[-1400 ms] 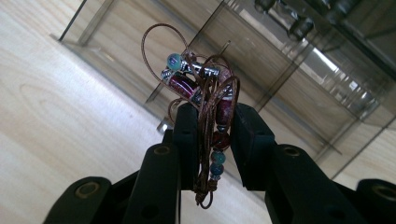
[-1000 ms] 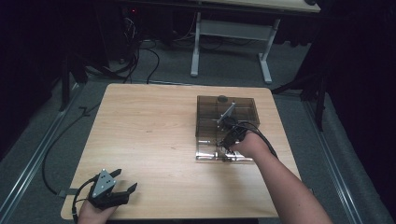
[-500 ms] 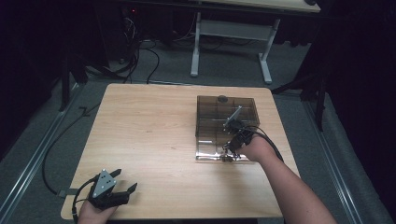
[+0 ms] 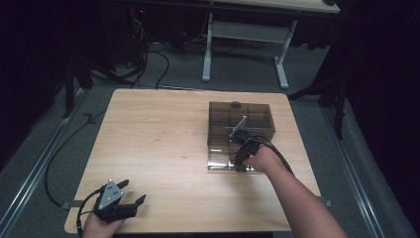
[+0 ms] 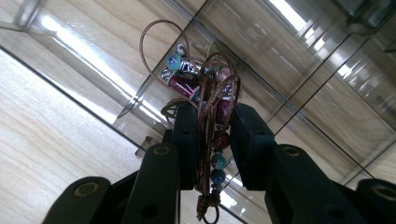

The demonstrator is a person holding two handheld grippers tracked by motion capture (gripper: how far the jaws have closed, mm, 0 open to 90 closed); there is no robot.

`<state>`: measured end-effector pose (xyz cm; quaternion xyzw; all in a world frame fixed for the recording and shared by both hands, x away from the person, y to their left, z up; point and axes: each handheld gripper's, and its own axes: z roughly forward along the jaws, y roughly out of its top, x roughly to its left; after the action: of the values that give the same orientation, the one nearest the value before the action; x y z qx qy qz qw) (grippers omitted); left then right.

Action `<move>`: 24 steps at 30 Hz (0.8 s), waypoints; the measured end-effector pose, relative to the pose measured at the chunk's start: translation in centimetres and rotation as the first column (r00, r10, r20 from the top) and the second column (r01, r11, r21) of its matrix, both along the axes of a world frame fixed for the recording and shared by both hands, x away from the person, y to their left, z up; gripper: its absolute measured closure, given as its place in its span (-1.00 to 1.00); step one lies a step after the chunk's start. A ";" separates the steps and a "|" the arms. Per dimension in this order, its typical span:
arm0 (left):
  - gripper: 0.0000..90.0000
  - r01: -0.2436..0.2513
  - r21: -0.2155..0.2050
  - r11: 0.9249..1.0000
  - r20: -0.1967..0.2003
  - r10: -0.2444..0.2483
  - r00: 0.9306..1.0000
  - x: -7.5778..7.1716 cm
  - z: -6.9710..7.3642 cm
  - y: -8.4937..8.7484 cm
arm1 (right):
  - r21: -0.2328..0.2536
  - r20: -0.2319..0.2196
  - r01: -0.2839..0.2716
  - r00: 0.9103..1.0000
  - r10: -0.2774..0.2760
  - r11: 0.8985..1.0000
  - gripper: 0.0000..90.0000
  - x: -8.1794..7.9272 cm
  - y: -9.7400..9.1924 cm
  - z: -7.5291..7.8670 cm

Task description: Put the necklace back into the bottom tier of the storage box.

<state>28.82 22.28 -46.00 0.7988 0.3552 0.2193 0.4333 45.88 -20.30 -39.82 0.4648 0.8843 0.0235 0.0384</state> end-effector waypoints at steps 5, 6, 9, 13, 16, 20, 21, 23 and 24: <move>-0.54 0.000 0.003 1.000 -0.004 0.000 1.000 0.0 0.0 0.0 | -0.006 -0.008 -0.006 1.000 0.006 1.000 0.60 0.2 -0.4 -0.9; -0.54 0.003 0.005 1.000 -0.008 -0.003 1.000 0.1 0.0 0.0 | -0.012 -0.013 0.007 1.000 -0.007 1.000 0.60 0.1 -0.4 -1.0; -0.54 -0.001 0.001 1.000 -0.002 0.001 1.000 0.0 0.0 0.0 | 0.015 0.000 0.006 1.000 -0.006 1.000 0.49 0.0 -0.4 -0.6; -0.54 0.000 0.002 1.000 -0.002 0.000 1.000 0.0 0.0 0.0 | 0.050 0.013 -0.010 1.000 0.009 0.999 0.40 0.0 -0.5 0.4; -0.54 0.000 0.003 1.000 -0.004 0.000 1.000 0.0 0.0 0.0 | 0.065 0.028 0.007 1.000 -0.008 0.998 0.38 -0.7 -0.7 2.2; -0.54 0.001 0.003 1.000 -0.005 -0.001 1.000 0.0 0.0 0.0 | 0.070 0.021 0.006 1.000 -0.008 0.998 0.45 -1.5 -1.4 3.1; -0.54 0.003 0.005 1.000 -0.008 -0.003 1.000 0.1 0.0 0.0 | 0.070 0.015 0.011 1.000 -0.012 0.998 0.49 -1.7 -1.6 3.1; -0.54 0.004 0.005 1.000 -0.010 -0.004 1.000 0.1 0.0 0.0 | 0.075 0.004 0.021 1.000 -0.021 0.997 0.63 -2.0 -2.1 3.1; -0.54 0.002 0.005 1.000 -0.008 -0.002 1.000 0.1 0.0 0.0 | 0.077 -0.001 0.009 1.000 -0.009 0.997 0.77 -2.1 -2.4 3.0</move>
<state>28.90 22.24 -46.01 0.8011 0.3557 0.2166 0.4300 43.76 -22.69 -36.82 0.4700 0.8806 0.0572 0.0202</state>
